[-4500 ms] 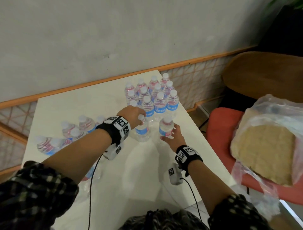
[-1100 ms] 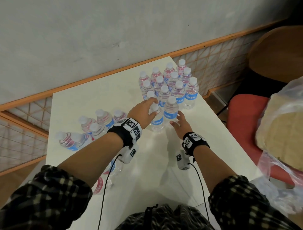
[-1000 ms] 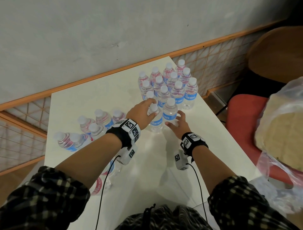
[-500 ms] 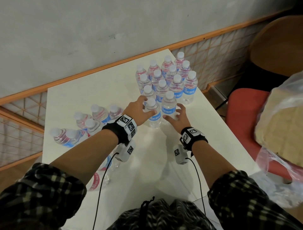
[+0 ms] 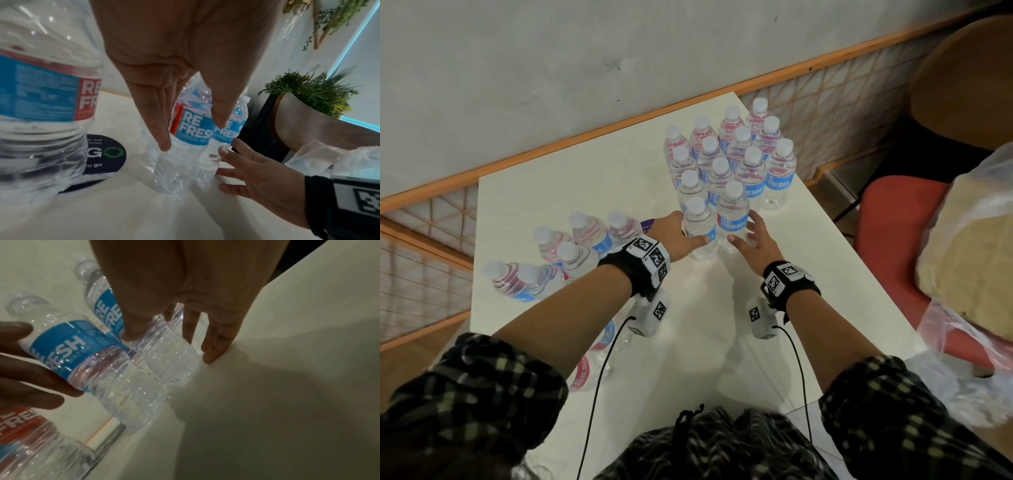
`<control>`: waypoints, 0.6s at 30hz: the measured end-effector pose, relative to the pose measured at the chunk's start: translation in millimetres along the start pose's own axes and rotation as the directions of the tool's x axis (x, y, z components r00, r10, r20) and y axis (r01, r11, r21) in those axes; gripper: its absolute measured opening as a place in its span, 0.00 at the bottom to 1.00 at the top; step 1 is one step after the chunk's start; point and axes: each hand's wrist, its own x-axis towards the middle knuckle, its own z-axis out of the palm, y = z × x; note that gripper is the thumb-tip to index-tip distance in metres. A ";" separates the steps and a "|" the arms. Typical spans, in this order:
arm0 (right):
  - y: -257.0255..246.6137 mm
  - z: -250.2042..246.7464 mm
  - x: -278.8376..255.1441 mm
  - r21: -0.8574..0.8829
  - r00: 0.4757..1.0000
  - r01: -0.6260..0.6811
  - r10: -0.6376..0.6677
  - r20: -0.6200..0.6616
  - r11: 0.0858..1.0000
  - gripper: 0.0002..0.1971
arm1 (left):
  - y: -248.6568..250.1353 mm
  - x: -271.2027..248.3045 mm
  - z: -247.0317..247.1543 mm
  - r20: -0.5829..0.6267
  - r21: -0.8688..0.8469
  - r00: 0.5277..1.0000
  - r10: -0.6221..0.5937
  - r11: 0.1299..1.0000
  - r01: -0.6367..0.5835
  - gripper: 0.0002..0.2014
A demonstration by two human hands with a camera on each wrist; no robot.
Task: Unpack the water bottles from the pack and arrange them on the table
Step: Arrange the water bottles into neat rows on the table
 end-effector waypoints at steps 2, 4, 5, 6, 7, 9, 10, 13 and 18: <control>-0.7 2.5 0.2 -0.025 1.000 -0.008 0.008 -0.021 1.000 0.36 | -1.0 2.0 4.9 0.007 0.018 1.000 0.012 1.000 -0.012 0.23; -2.0 5.0 0.9 -0.013 0.998 -0.018 0.017 -0.060 1.000 0.35 | -1.8 4.5 7.3 0.003 0.019 1.000 0.010 1.000 -0.010 0.20; -2.5 6.3 1.0 0.005 0.996 -0.022 0.022 -0.082 1.000 0.35 | -2.5 5.9 7.9 0.000 0.013 1.000 0.004 1.000 -0.004 0.20; -3.3 7.7 1.2 0.023 0.995 -0.022 0.024 -0.101 0.999 0.35 | -2.5 6.5 7.8 -0.004 0.007 1.000 0.002 1.000 -0.002 0.20; -3.6 9.1 1.2 0.036 0.993 -0.021 0.025 -0.116 0.999 0.35 | -2.4 6.8 7.4 -0.007 -0.001 1.000 -0.004 1.000 0.004 0.20; -4.4 11.4 1.1 0.050 0.991 -0.013 0.019 -0.132 0.999 0.34 | -1.7 6.1 6.9 -0.022 -0.014 1.000 -0.020 1.000 0.020 0.19; -4.6 12.1 1.0 0.054 0.990 -0.011 0.018 -0.137 0.998 0.34 | -1.6 5.8 7.0 -0.029 -0.023 0.999 -0.026 0.999 0.026 0.19; -4.2 12.6 1.1 0.065 0.988 -0.021 0.030 -0.149 0.998 0.34 | -3.9 7.5 9.3 -0.023 -0.060 0.999 -0.041 0.997 0.039 0.20; -4.5 12.0 0.5 0.060 0.986 -0.028 0.038 -0.163 0.998 0.34 | -0.3 5.9 8.3 -0.041 -0.121 0.998 -0.047 0.992 0.042 0.21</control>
